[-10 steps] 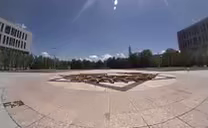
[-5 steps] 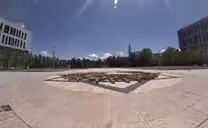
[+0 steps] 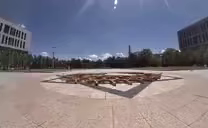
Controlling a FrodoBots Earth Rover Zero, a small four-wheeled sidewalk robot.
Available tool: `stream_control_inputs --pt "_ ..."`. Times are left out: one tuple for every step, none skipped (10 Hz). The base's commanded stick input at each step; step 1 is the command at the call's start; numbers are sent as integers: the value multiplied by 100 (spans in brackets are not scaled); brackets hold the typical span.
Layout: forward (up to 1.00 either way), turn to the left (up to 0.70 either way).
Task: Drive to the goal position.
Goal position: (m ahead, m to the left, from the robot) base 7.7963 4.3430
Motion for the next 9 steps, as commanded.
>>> stream_control_inputs --pt "60 2" --pt "60 3" --pt "60 4" --pt "60 3" --pt "60 2" --pt "60 4" --pt "60 2" --pt "60 2" --pt "60 2"
